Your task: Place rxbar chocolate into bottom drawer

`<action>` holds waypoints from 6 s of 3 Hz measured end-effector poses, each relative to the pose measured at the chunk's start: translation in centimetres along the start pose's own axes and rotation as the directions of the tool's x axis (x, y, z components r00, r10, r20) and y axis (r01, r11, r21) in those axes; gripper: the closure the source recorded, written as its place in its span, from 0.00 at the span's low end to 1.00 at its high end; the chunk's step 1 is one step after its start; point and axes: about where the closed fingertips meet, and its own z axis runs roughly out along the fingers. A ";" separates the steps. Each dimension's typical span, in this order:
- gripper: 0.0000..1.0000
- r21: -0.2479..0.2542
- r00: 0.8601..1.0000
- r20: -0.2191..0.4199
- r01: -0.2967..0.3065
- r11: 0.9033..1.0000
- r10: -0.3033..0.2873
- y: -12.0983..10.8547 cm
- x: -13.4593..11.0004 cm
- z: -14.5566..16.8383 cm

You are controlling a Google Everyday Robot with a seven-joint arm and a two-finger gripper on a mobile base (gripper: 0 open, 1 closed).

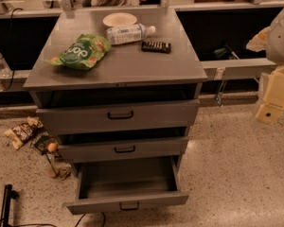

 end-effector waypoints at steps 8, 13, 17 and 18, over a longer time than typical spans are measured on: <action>0.00 0.077 0.794 0.574 -0.297 0.952 0.201 -21.2 -8.5 10.8; 0.00 -0.003 0.684 0.722 -0.153 0.988 0.108 -29.1 -17.2 20.3; 0.00 -0.130 0.621 0.751 -0.196 0.972 0.225 -31.1 -18.6 26.1; 0.00 -0.135 0.614 0.752 -0.211 0.968 0.239 -31.4 -19.1 26.5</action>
Offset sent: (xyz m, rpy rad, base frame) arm 0.1217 -0.0087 -0.0177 0.3253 -0.2590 -0.1887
